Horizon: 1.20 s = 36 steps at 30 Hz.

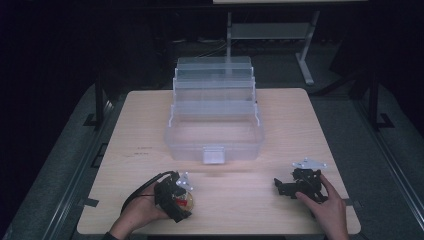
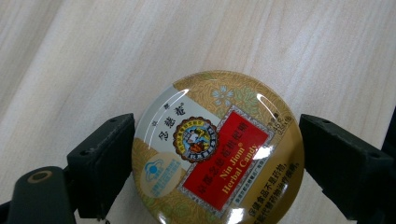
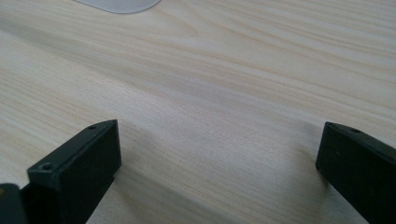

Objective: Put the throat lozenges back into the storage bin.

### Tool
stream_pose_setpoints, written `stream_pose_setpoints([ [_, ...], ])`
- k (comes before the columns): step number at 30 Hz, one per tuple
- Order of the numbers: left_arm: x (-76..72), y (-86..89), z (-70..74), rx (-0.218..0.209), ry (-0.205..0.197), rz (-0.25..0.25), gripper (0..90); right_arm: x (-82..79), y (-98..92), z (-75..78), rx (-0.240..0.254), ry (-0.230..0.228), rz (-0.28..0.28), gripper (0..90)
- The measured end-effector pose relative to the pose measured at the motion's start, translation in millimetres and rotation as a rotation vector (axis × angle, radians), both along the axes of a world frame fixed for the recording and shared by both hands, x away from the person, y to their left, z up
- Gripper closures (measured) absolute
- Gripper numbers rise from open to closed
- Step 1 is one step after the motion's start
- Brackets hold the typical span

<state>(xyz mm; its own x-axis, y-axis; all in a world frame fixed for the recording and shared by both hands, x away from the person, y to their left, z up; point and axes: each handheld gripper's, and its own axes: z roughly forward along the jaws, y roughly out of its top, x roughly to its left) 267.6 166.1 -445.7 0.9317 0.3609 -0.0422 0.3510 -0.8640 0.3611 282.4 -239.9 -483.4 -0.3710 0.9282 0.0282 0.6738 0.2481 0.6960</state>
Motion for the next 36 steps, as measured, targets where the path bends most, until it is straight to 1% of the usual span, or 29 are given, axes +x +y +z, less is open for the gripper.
stream_pose_setpoints([
  [10, -1.0, -1.1, -0.7, 0.01, -0.017, -0.005, 13.0, 0.0, 0.0, 0.0, 0.0, -0.001, 0.0, 0.0],
  [16, -1.1, -0.8, 0.2, 0.017, -0.027, -0.002, 16.4, 0.1, 0.0, 0.0, 0.0, -0.001, 0.001, 0.0],
  [19, -0.9, -0.1, 0.8, 0.015, -0.028, 0.0, 18.7, 0.0, 0.0, 0.0, 0.0, 0.0, 0.0, 0.0],
  [25, -0.7, 0.2, 0.7, 0.011, -0.027, 0.0, 19.1, 0.1, 0.0, 0.0, 0.0, -0.001, 0.001, 0.0],
  [31, 0.1, 0.9, 0.9, 0.009, -0.031, 0.013, 19.3, 0.0, 0.0, 0.0, 0.0, 0.0, 0.0, 0.0],
  [33, 0.6, 1.9, 2.0, -0.001, -0.03, 0.02, 19.4, 0.0, 0.0, 0.0, 0.0, 0.0, 0.0, 0.0],
  [36, 1.1, 2.8, 3.8, 0.001, -0.031, 0.019, 19.4, 0.1, 0.0, 0.0, 0.0, -0.001, 0.001, 0.0],
])
